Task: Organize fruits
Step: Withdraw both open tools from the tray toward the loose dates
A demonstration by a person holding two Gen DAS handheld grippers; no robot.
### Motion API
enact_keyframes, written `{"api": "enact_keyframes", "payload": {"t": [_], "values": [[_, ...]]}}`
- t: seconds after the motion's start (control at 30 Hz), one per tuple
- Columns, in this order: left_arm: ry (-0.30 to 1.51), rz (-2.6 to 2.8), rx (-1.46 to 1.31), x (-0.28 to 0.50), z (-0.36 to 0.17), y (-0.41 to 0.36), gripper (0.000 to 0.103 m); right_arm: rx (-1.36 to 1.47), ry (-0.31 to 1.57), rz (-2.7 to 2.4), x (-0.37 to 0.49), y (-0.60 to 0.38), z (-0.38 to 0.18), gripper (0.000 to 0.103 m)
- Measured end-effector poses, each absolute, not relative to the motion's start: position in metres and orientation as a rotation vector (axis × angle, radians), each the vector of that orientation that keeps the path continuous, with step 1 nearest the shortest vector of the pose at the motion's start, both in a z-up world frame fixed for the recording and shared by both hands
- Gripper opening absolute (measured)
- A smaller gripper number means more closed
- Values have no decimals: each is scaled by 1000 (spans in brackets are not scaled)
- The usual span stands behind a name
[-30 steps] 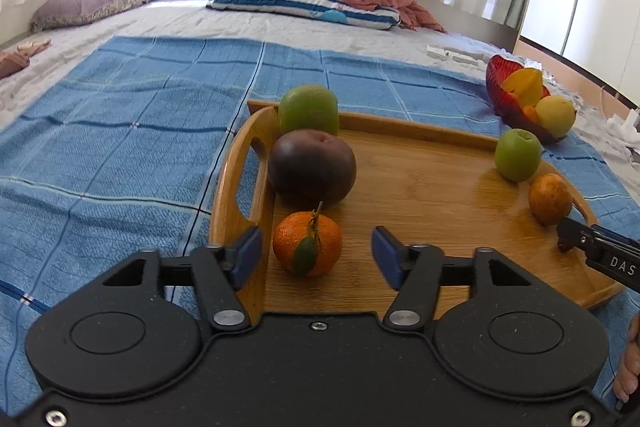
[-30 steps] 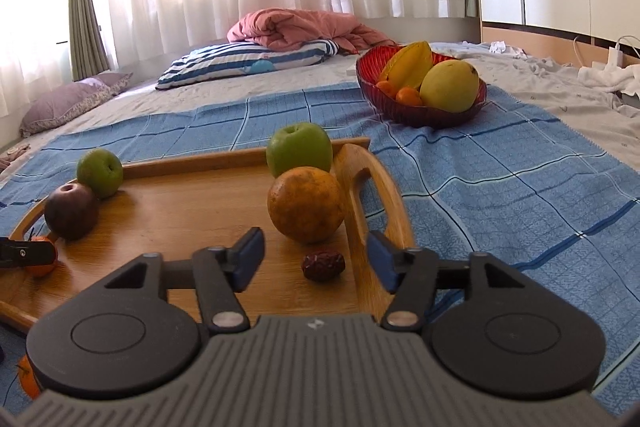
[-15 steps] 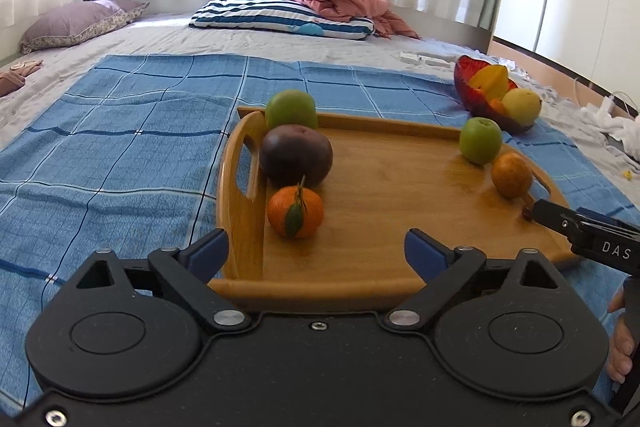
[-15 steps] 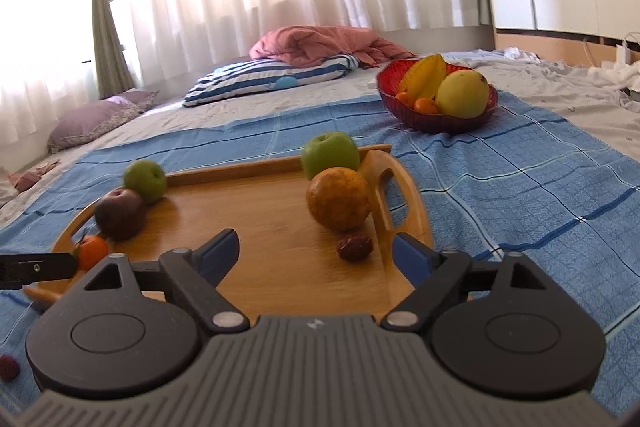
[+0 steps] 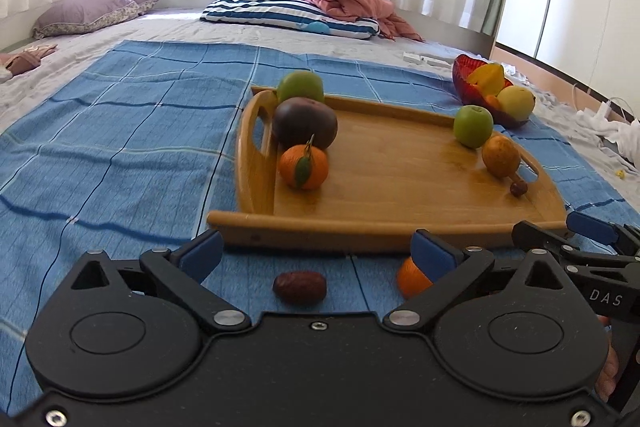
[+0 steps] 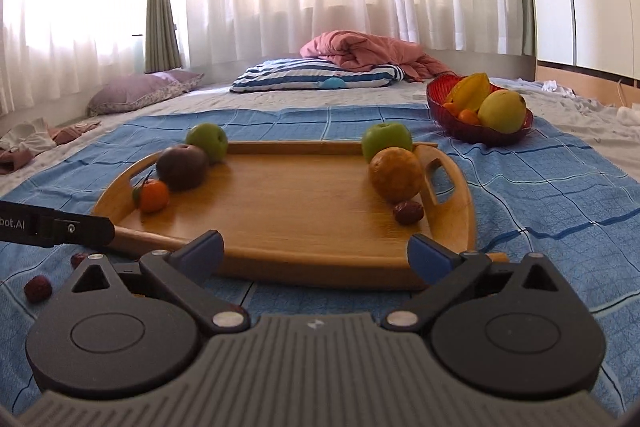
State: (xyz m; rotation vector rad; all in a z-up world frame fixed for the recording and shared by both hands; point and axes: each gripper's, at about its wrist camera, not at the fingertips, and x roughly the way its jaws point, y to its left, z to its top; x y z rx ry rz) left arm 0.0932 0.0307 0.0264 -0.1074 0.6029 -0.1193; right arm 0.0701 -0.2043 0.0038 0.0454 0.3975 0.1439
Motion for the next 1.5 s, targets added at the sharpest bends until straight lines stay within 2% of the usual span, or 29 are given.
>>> {"api": "enact_keyframes", "payload": {"t": [1.27, 1.5], "values": [[579, -46, 26, 38, -12, 15, 103, -81, 476, 222, 62, -177, -27, 103], [578, -34, 29, 32, -10, 15, 95, -107, 467, 229, 60, -172, -28, 103]]}}
